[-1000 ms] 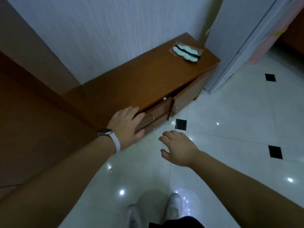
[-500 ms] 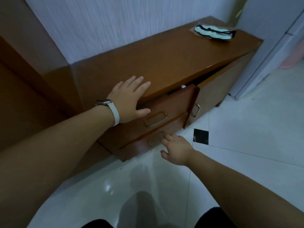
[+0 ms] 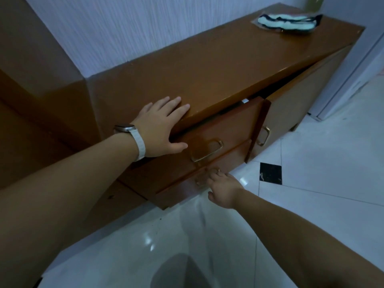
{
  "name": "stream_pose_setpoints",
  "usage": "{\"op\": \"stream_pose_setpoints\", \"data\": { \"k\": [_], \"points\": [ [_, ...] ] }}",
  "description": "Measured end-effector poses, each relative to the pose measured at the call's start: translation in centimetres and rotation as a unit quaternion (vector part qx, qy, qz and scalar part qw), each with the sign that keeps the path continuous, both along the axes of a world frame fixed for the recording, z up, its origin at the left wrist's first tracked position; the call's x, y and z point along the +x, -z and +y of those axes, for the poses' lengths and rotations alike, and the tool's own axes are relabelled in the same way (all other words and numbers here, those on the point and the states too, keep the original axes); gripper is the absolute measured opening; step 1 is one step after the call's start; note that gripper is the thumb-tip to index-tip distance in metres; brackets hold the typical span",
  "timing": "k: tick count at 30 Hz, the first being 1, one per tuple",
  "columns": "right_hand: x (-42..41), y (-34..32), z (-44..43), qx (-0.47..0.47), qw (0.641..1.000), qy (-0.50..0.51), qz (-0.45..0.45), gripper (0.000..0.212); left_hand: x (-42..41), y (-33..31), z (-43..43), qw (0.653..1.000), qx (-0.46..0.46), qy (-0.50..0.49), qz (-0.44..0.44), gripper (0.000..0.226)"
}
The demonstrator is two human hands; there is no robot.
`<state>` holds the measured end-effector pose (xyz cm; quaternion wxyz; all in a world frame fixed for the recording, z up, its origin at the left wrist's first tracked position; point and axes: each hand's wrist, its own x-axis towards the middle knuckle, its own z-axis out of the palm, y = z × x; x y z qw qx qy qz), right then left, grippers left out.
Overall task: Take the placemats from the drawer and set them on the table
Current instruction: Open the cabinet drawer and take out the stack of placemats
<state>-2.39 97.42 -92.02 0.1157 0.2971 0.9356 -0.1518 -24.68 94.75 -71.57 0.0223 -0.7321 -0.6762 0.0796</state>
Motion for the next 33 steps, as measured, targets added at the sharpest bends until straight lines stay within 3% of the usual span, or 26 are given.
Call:
{"op": "stream_pose_setpoints", "data": {
  "k": [13, 33],
  "points": [
    [-2.3, 4.3, 0.4, 0.009, 0.999, 0.013, -0.052, 0.059, -0.2, 0.4, 0.1, 1.000, 0.006, 0.002, 0.010, 0.102],
    [2.4, 2.8, -3.8, -0.025, 0.997, 0.029, -0.073, 0.059, -0.3, 0.0, -0.1, 1.000, 0.000, 0.016, 0.010, 0.095]
  ]
}}
